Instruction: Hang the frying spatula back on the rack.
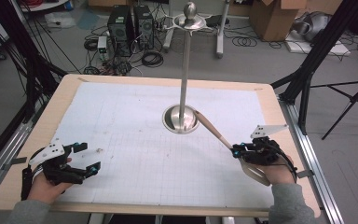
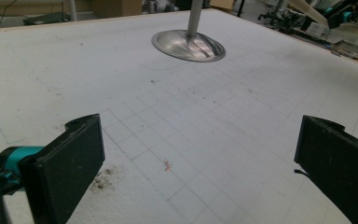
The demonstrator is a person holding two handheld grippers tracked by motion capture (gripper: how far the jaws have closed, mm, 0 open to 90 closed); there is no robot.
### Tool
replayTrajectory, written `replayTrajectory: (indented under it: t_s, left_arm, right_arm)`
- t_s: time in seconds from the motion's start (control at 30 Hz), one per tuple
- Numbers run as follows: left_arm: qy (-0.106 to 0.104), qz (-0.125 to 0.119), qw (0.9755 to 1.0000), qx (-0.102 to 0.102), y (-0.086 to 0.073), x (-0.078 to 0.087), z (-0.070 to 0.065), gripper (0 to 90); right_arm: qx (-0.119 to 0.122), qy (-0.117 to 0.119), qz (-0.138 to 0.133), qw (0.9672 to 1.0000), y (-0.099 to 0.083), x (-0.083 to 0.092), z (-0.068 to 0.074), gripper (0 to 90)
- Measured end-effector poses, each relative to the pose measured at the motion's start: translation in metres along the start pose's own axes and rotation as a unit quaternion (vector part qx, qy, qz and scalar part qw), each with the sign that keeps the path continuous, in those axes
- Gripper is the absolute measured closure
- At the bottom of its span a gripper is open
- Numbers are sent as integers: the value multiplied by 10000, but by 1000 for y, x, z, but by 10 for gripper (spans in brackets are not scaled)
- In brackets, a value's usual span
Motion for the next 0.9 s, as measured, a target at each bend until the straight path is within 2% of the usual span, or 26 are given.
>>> replayTrajectory:
  t_s: [0.17, 0.4, 0.47, 0.53, 0.7, 0.9]
  left_arm:
    - [-2, 28, 10000, -26, -1, -2, -1, 20]
    - [-5, 19, 10000, -28, -1, -2, 0, 20]
    - [0, 41, 10000, -13, -1, -2, 0, 20]
    - [-7, 43, 10000, 0, -2, -2, 0, 20]
    - [10, 29, 10000, -5, -2, 0, 1, 20]
    - [7, 43, 10000, 3, -2, -1, 0, 20]
  right_arm:
    - [9, 63, -220, 9997, 8, 11, -2, 772]
    - [38, 147, -322, 9994, 18, 27, -4, 772]
    - [138, 119, -378, 9991, 21, 31, -5, 772]
    - [191, 187, -427, 9987, 24, 36, -5, 772]
    - [304, 110, -399, 9987, 31, 45, -6, 772]
    - [301, 110, -498, 9982, 40, 53, -8, 772]
Point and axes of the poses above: each handheld gripper's, and its own axes: x roughly backward along the jaws, y roughly out of its top, z roughly to its left, the point moved 7 cm from there along -x, roughly forward along the jaws, and after that the axes turned 9 degrees about -x, right-handed, at the moved point
